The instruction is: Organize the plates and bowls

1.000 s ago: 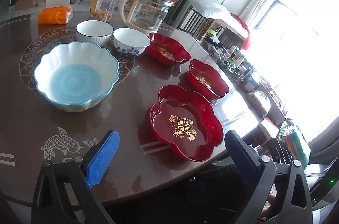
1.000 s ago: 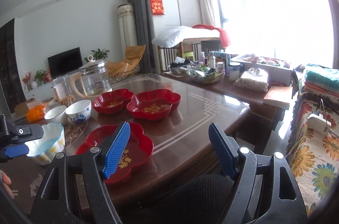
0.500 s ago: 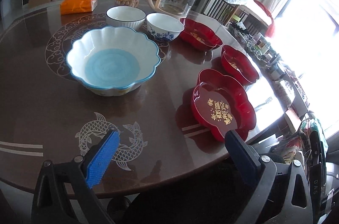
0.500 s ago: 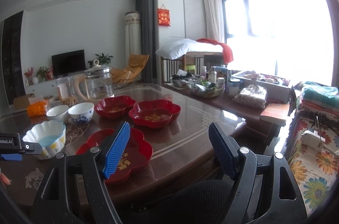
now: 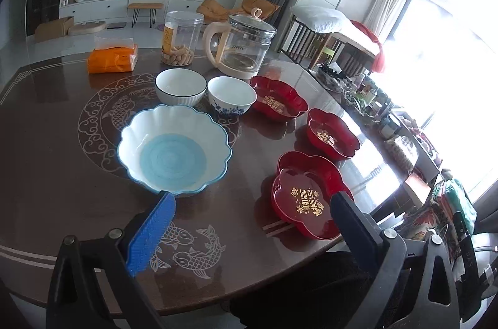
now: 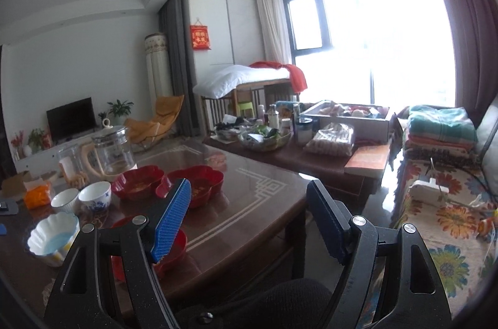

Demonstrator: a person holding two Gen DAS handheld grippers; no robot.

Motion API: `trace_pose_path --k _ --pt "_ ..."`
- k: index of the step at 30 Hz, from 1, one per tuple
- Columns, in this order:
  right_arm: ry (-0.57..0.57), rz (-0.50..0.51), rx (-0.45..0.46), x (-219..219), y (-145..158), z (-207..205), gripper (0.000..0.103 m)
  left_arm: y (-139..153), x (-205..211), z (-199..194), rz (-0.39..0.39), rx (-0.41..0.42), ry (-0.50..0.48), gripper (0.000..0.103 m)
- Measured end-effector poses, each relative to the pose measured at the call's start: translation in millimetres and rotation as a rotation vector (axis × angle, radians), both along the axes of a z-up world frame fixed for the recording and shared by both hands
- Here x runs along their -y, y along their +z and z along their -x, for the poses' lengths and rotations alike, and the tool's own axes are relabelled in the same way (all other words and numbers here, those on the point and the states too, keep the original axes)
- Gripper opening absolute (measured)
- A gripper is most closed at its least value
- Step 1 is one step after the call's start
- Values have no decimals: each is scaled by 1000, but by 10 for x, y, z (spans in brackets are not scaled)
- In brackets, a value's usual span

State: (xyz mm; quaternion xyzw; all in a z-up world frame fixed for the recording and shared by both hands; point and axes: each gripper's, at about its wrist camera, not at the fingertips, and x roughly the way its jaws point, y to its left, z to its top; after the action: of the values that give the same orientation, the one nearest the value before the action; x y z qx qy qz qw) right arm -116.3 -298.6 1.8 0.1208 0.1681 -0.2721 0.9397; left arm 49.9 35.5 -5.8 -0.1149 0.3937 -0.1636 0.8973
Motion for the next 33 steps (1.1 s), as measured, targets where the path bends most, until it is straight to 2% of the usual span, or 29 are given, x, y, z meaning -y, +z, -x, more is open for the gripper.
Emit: trace_pose_path --k 3,5,9,12,15,17,19,21,22,24,25,28,30,33 --pt "2 -109 -123 161 23 -119 80 -42 -8 -2 -21 5 -5 99" --pt "13 -145 -201 203 4 -202 80 -101 7 15 -6 -1 -7 99" --pt "18 -162 -329 166 -76 -380 80 -190 10 140 14 41 21 99" --pt "67 -143 -407 -4 -82 -537 80 -287 -14 230 11 19 16 99" --pt "153 -89 -352 -263 69 -531 80 -267 -44 326 -41 34 2 99" --pt "170 -32 -248 -428 226 -389 80 -179 -81 396 -72 75 4 99" --pt "183 16 -116 -532 384 -231 80 -79 -119 442 -72 105 9 99" --pt "261 61 10 -576 487 -145 80 -9 -156 462 -52 114 17 99" --pt "307 82 22 -592 511 -161 80 11 -162 458 -43 114 19 99" --pt "341 101 -47 -603 507 -290 80 9 -132 425 -70 98 24 99" --pt "362 76 -69 -568 484 -332 80 -15 -113 399 -86 82 23 99" --pt "410 -33 -117 -413 381 -397 80 -171 -90 299 -107 0 25 99" --pt "419 -116 -149 -287 271 -432 80 -288 -79 239 -87 -61 15 99" --pt "425 -203 -200 -117 91 -447 80 -387 22 213 -104 -99 2 99"
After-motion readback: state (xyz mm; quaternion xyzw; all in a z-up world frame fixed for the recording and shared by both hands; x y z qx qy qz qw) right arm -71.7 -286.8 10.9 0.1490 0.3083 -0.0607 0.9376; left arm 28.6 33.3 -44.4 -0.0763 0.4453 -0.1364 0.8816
